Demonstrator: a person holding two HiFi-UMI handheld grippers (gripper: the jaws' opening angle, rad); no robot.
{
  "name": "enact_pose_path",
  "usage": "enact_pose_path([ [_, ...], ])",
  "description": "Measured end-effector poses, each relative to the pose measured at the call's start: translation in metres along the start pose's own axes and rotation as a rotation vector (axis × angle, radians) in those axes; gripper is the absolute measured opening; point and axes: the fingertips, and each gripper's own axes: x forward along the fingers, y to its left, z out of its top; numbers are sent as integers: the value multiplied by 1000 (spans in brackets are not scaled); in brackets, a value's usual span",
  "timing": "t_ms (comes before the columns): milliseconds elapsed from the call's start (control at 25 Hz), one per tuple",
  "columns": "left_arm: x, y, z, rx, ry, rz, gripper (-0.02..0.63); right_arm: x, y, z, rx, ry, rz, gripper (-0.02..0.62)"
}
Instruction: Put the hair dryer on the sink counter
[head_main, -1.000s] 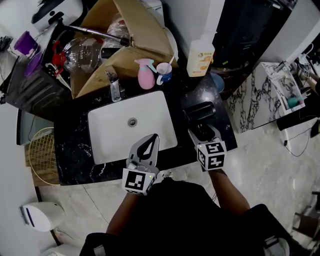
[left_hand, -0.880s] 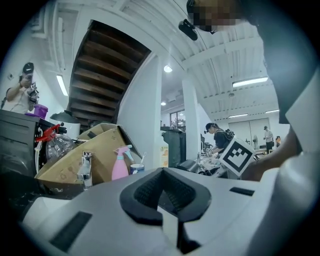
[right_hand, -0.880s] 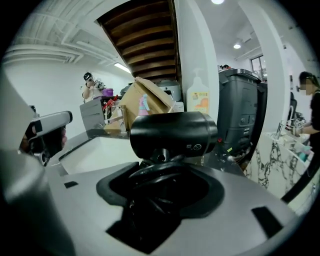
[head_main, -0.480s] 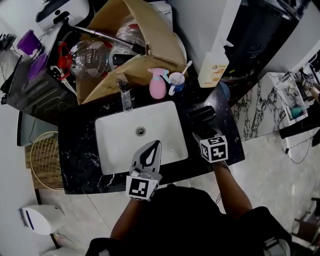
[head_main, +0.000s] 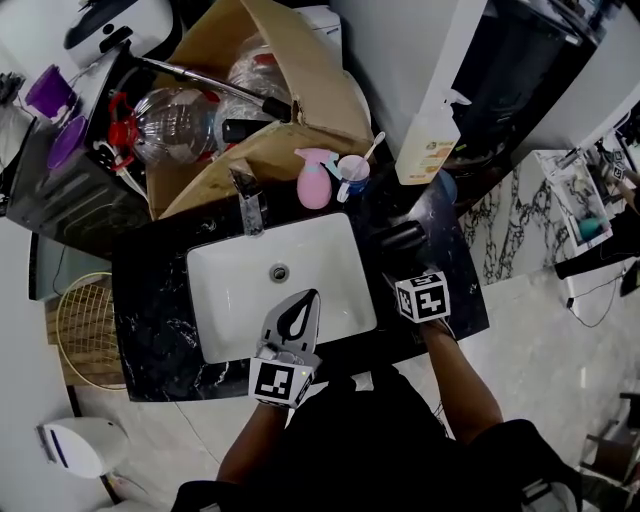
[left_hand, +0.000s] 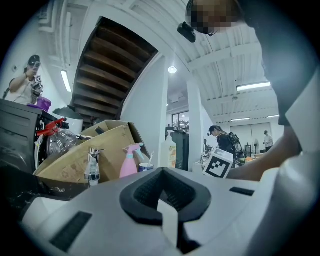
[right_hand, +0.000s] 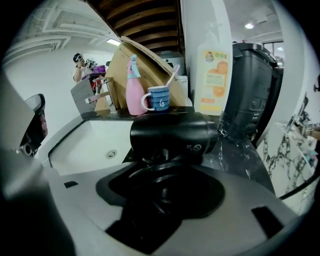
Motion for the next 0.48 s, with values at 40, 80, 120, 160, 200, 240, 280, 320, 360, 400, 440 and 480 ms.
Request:
enact_pose_path([
  [40, 2, -1, -1, 2, 2, 0, -3, 1, 0, 0, 3, 3, 7, 258],
  [80, 4, -1, -2, 2, 5, 1, -3, 1, 1, 1, 1, 3, 13, 258],
  [120, 6, -3, -3, 1, 3, 1, -3, 0, 2, 2, -6, -1, 15, 258],
  [160, 7, -5, -4, -3, -4, 0, -3, -2, 2, 4, -14, -10, 14, 264],
  [200, 8, -7, -4, -9, -10, 0, -3, -5, 2, 6, -20, -24, 11, 278],
  [240, 9, -10, -4, -16, -12, -1, -3, -10, 2, 9, -23, -41, 7, 279],
  [280, 10, -12, -5, -21, -11, -2, -3, -17, 2, 12, -26, -60, 5, 282],
  [320, 11, -14, -4, -21, -11, -3, -3, -24, 3, 16, -31, -79, 6, 282],
  [360, 13, -16, -4, -19, -10, -3, -3, -32, 5, 20, -39, -101, 8, 282],
  [400, 14, -17, -4, -17, -9, -3, -3, -40, 6, 25, -51, -124, 12, 282],
  [440, 15, -18, -3, -17, -8, -1, -3, -49, 9, 31, -64, -150, 17, 282],
  [480, 15, -19, -2, -18, -6, 2, -3, -58, 12, 36, -76, -179, 25, 282],
])
